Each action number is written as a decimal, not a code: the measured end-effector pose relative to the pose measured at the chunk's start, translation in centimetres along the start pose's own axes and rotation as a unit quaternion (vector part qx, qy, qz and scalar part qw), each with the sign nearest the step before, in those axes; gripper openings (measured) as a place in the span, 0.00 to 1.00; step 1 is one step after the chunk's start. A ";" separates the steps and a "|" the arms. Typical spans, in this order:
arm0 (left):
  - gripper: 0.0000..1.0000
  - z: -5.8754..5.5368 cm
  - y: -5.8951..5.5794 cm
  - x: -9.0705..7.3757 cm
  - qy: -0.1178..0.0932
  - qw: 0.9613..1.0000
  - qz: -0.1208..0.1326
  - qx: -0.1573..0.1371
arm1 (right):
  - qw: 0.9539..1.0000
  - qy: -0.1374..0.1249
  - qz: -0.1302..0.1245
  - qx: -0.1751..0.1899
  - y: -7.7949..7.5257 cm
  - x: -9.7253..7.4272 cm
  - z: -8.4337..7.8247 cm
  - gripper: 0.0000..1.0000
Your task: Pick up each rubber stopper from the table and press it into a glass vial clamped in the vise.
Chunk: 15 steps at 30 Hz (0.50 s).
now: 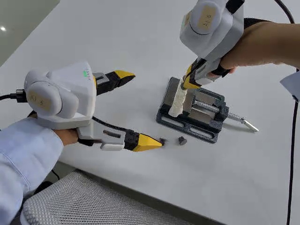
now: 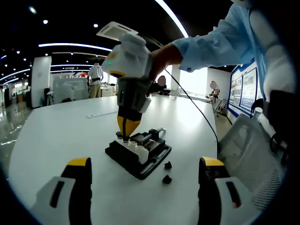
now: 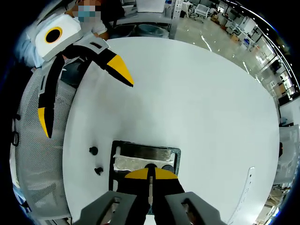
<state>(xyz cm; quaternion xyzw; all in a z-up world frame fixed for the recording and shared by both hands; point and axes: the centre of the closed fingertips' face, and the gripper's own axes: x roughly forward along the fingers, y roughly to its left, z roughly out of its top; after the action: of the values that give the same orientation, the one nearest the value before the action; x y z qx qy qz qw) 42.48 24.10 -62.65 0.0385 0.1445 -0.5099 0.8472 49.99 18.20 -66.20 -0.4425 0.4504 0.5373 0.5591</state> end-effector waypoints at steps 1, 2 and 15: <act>0.93 0.0 0.1 0.0 0.000 1.000 0.000 0.000 | 1.000 0.001 0.001 0.000 0.0 0.0 0.0 0.00; 0.93 0.0 0.1 0.1 0.000 1.000 0.000 0.000 | 1.000 0.002 0.001 0.001 0.0 0.0 0.0 0.00; 0.93 0.1 -0.2 0.2 -0.002 1.000 -0.003 0.001 | 1.000 0.006 -0.005 -0.001 0.1 0.0 0.0 0.00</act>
<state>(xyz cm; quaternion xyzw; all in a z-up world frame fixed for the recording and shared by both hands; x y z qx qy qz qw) 42.48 23.79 -62.57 0.0378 0.1423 -0.5125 0.8459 49.92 18.21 -66.23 -0.4485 0.4507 0.5324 0.5587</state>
